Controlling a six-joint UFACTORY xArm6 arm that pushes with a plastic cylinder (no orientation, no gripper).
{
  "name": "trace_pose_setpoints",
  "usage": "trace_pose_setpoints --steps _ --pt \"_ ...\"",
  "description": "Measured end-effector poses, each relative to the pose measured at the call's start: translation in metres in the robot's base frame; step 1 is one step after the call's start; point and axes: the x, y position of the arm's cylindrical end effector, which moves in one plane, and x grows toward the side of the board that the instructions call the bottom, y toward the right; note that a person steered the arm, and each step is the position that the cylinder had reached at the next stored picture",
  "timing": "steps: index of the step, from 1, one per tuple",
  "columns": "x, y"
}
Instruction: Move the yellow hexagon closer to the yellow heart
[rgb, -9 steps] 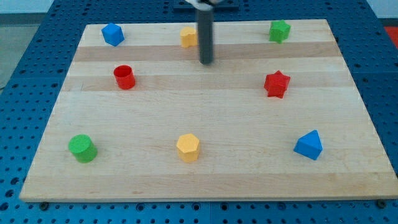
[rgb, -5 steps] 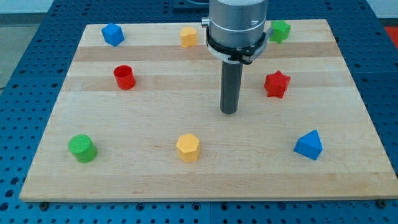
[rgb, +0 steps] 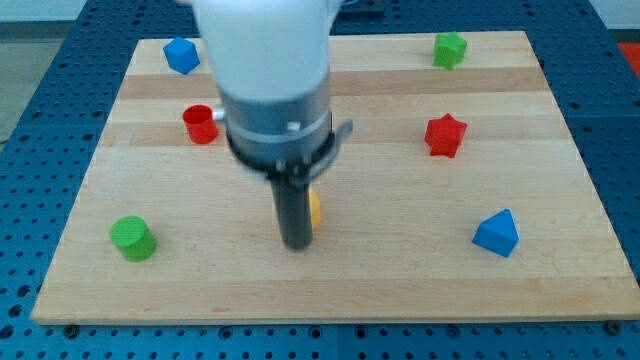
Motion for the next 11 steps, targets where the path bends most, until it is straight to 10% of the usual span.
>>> trace_pose_setpoints --steps 4,11 --pt "-0.185 0.024" --pt "-0.173 0.03"
